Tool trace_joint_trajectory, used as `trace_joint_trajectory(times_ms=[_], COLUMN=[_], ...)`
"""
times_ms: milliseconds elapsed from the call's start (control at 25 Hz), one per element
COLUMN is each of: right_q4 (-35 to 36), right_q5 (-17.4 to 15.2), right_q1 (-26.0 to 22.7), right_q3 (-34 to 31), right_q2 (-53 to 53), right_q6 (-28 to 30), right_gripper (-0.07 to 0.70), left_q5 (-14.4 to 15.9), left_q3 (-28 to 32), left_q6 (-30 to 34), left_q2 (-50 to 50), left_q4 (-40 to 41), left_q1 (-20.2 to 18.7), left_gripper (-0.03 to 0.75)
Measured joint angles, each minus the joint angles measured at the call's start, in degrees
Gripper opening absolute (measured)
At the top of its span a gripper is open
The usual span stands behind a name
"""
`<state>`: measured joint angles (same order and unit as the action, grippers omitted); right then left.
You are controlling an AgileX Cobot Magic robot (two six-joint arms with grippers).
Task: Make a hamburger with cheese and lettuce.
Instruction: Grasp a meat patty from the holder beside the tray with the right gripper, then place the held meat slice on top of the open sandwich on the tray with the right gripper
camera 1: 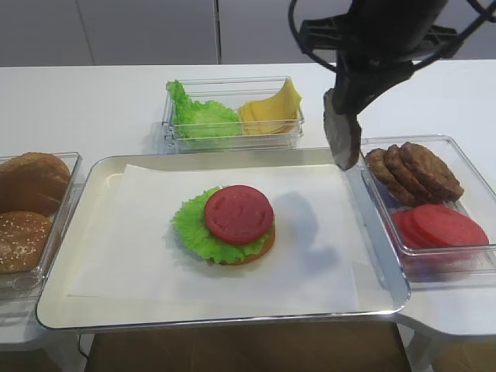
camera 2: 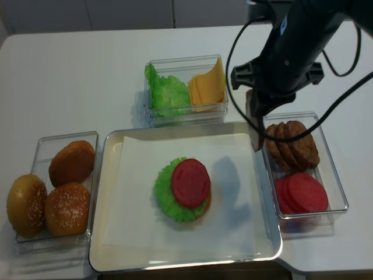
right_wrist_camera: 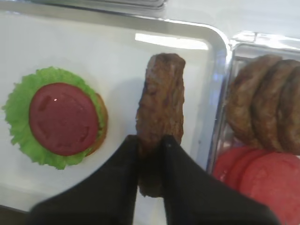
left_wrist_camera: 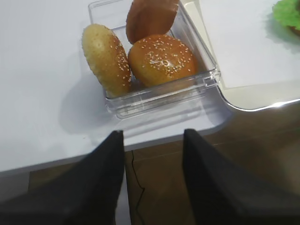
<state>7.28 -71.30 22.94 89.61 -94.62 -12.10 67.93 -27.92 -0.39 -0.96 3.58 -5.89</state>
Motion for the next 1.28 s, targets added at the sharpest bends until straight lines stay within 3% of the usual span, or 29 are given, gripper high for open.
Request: trace_joint_trajectory(times_ms=[600,1280], right_q4=[0.1,2.3], right_q5=[0.8,3.2], right_q1=[9.8,10.5], right_q3=[0.0,0.0], right_q2=[0.0,-4.0], right_q6=[-0.6,-1.3], right_gripper=[0.127,0.127], left_q5=[0.0,0.0], left_q3=[0.0,0.0], left_q6=[0.0,0.0], left_q2=[0.0,0.0], left_q4=[0.0,0.0], left_q1=[0.0,0.0], left_gripper=[0.309,0.310])
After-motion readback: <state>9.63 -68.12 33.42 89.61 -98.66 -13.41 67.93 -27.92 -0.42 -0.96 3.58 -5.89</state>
